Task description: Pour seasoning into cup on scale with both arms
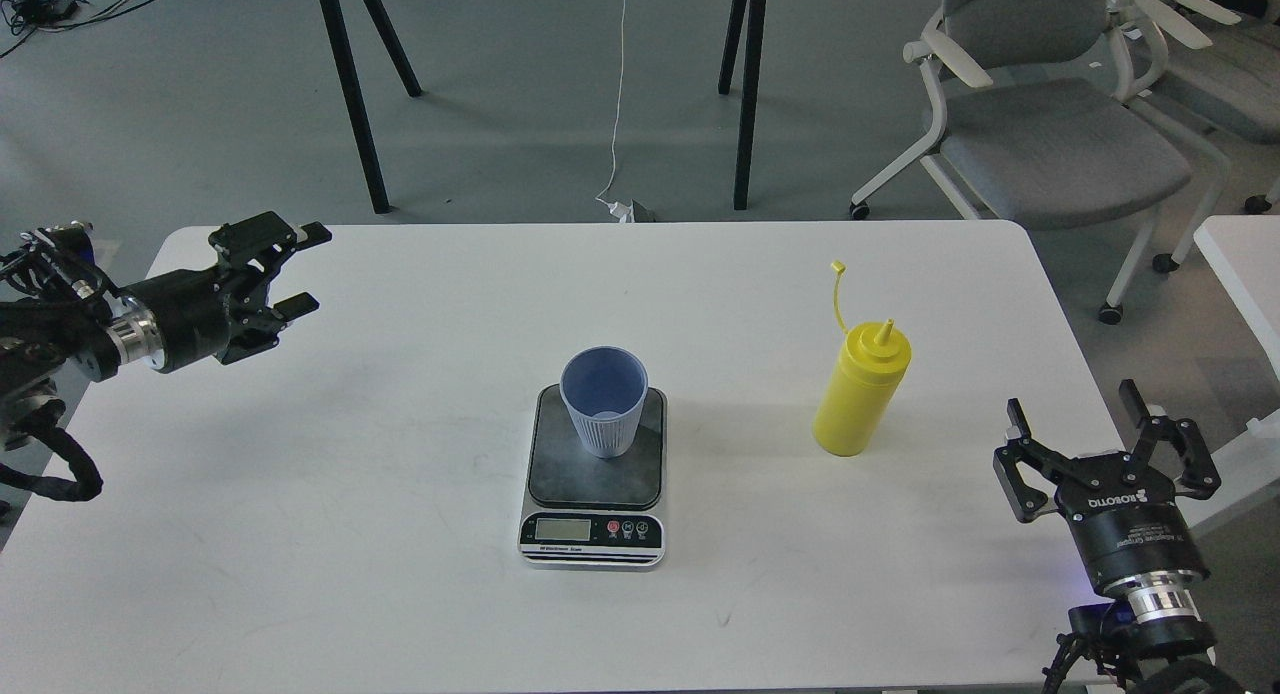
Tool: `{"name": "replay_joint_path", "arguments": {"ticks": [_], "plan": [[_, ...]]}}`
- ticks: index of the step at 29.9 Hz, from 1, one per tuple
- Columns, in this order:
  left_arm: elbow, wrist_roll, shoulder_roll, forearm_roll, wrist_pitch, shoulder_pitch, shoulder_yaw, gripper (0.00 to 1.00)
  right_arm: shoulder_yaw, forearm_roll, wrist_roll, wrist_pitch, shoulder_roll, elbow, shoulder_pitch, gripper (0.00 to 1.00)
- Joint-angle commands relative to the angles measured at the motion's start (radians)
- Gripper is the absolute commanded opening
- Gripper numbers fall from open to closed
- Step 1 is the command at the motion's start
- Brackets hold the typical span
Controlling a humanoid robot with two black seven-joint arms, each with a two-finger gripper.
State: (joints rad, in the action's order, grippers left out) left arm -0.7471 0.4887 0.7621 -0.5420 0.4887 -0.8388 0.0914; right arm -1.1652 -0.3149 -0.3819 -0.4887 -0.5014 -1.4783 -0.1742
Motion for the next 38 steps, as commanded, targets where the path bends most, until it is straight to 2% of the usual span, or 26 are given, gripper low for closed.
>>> {"name": "replay_joint_path", "arguments": {"ticks": [1,6,12,15,19,22,30,38], "plan": [[-0.002,0.0,0.0,0.001,0.0,0.0,0.002,0.99,0.012,-0.019,0.003,0.0,-0.042,0.009,0.138,0.95],[-0.023,0.0,0.011,0.007,0.0,-0.006,0.066,0.99,0.077,-0.058,0.005,0.0,-0.077,0.117,0.369,0.95],[-0.04,0.0,0.031,0.01,0.0,-0.009,0.113,0.99,0.321,-0.135,0.009,0.0,-0.085,0.375,0.694,0.95],[-0.041,0.0,0.033,0.013,0.0,-0.01,0.12,0.99,0.375,-0.133,0.017,0.0,-0.063,0.492,0.777,0.96],[-0.038,0.0,0.037,0.016,0.0,-0.005,0.14,0.99,0.409,-0.124,0.06,0.0,0.027,0.599,0.861,0.96],[-0.035,0.0,0.046,0.037,0.0,0.0,0.14,0.99,0.427,-0.119,0.061,0.0,0.047,0.645,0.884,0.96],[-0.025,0.0,0.063,0.169,0.0,0.003,0.142,0.99,0.467,-0.055,0.061,0.0,0.069,0.664,0.877,0.97],[-0.025,0.0,0.062,0.174,0.0,0.0,0.148,0.99,0.466,-0.055,0.052,0.0,0.078,0.664,0.874,0.97]]}}
